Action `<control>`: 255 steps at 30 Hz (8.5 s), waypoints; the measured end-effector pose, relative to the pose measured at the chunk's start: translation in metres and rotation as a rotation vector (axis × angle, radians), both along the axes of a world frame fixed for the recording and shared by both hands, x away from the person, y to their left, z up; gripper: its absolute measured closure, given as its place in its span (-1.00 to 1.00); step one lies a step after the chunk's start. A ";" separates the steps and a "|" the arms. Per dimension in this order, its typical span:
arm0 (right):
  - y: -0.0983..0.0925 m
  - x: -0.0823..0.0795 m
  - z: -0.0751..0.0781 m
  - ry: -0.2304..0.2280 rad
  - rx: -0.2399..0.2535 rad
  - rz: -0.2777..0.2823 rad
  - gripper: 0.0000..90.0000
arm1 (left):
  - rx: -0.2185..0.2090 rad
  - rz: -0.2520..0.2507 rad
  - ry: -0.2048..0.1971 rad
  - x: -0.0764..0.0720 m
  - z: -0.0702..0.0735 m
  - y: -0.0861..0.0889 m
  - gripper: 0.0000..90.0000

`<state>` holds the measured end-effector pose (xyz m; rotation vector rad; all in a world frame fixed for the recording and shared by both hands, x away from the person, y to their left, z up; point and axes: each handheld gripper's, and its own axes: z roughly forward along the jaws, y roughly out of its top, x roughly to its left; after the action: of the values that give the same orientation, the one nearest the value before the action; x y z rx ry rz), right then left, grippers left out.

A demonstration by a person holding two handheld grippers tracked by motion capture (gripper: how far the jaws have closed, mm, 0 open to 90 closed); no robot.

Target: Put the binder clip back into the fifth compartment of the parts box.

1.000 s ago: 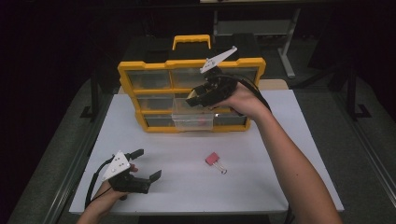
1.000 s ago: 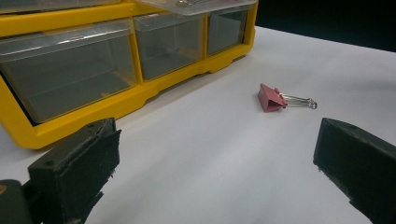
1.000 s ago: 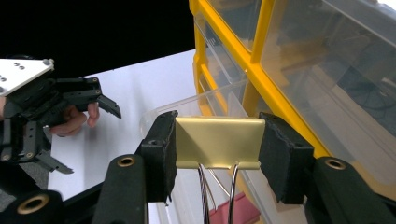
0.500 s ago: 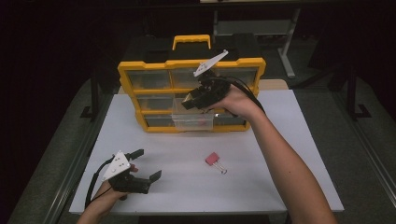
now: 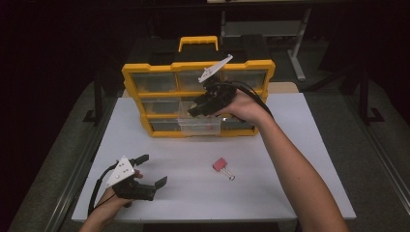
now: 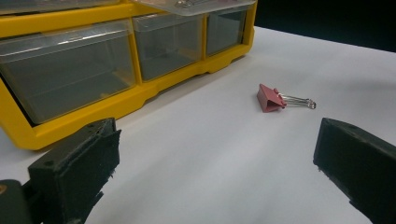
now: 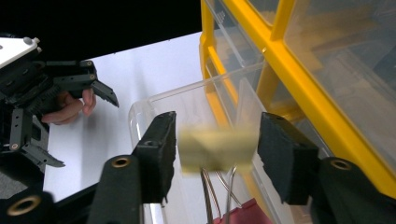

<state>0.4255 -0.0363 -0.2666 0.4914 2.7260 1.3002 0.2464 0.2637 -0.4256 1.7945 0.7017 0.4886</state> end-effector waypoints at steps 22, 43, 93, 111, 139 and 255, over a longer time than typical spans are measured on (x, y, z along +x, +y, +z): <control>-0.031 -0.011 0.012 -0.017 0.038 -0.035 -0.15 | 0.005 -0.002 -0.001 0.001 -0.001 0.000 -0.99; -0.070 -0.031 0.007 0.000 0.051 -0.083 -0.34 | 0.006 0.004 0.002 0.001 -0.002 -0.001 -0.99; -0.092 -0.076 -0.092 0.045 0.024 -0.217 -0.53 | 0.005 0.004 0.005 0.001 -0.003 0.000 -0.99; -0.079 -0.085 -0.127 0.082 -0.022 -0.239 -0.51 | 0.007 0.000 0.015 0.001 -0.004 -0.001 -0.99; -0.057 -0.088 -0.158 0.161 -0.085 -0.233 -0.41 | 0.011 -0.007 0.009 0.001 -0.005 -0.001 -0.99; -0.083 -0.083 -0.124 0.146 -0.076 -0.240 0.09 | -0.004 0.001 0.011 0.001 -0.004 0.000 -0.99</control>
<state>0.3428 -0.1196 -0.3907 0.9067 2.7099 1.1386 0.2471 0.2635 -0.4297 1.7942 0.7106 0.4777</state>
